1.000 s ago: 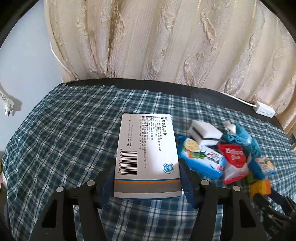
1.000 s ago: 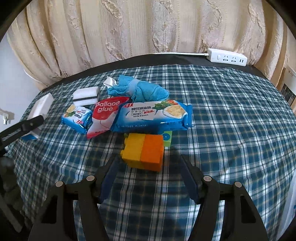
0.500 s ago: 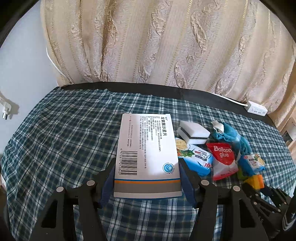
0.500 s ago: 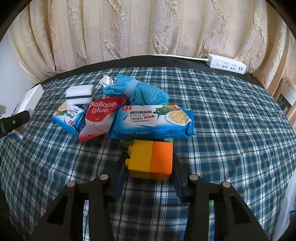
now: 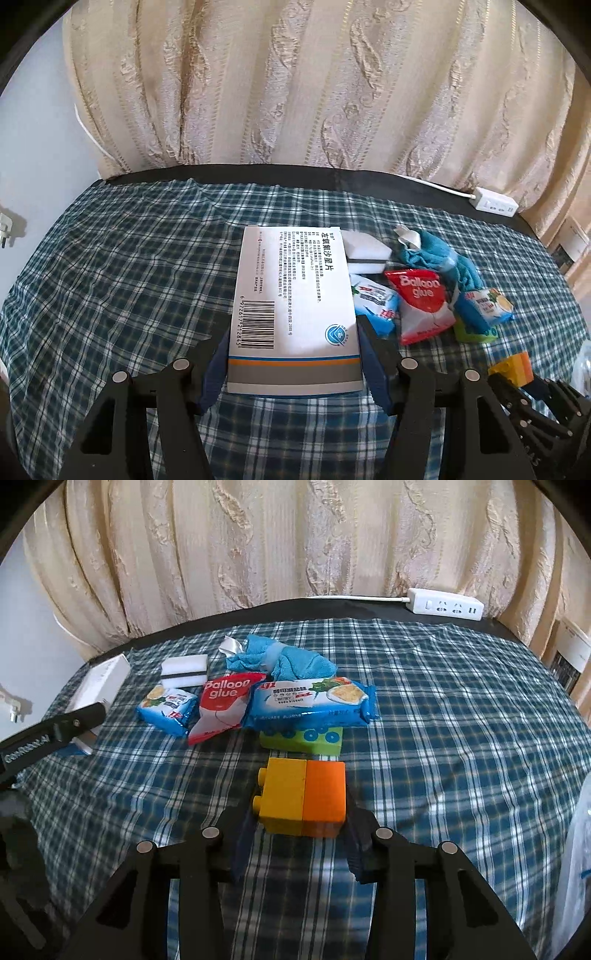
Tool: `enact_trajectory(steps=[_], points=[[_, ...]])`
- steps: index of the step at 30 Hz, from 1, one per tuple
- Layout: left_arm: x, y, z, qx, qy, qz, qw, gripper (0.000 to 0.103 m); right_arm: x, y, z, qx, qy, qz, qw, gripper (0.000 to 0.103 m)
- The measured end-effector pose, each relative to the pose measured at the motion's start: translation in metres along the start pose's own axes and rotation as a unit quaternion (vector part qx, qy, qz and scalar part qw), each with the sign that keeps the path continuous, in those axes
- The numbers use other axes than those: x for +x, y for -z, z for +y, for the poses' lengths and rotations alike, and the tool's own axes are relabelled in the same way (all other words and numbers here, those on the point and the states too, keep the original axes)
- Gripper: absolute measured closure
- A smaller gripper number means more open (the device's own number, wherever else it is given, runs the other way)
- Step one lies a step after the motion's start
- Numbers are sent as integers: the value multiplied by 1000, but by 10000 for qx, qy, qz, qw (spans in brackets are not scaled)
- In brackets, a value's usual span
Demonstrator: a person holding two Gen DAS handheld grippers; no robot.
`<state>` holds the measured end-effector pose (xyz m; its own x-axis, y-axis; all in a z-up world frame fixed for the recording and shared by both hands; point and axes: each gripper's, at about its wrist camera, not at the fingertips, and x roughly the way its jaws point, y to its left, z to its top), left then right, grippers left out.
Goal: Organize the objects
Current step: 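Grasp the orange-yellow toy block with the right gripper while the left holds the box, then carry the toy block into the clear bowl and open the right gripper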
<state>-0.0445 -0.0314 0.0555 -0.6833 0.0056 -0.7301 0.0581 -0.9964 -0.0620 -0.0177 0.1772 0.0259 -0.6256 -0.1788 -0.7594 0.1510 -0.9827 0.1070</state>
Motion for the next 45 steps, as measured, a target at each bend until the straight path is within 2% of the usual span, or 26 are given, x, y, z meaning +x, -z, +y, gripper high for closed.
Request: enact_trajectory(steps=[16, 30, 45], points=[[-4, 15, -33, 466, 215, 29, 9987, 37, -57, 27, -25, 368, 71, -309, 9988, 60], [-8, 27, -64, 853, 335, 90, 9958, 37, -97, 59, -69, 870, 392, -421, 9945, 60], [-26, 33, -112, 1280, 651, 44, 9896, 37, -142, 85, -126, 1401, 758, -666, 9850, 60]])
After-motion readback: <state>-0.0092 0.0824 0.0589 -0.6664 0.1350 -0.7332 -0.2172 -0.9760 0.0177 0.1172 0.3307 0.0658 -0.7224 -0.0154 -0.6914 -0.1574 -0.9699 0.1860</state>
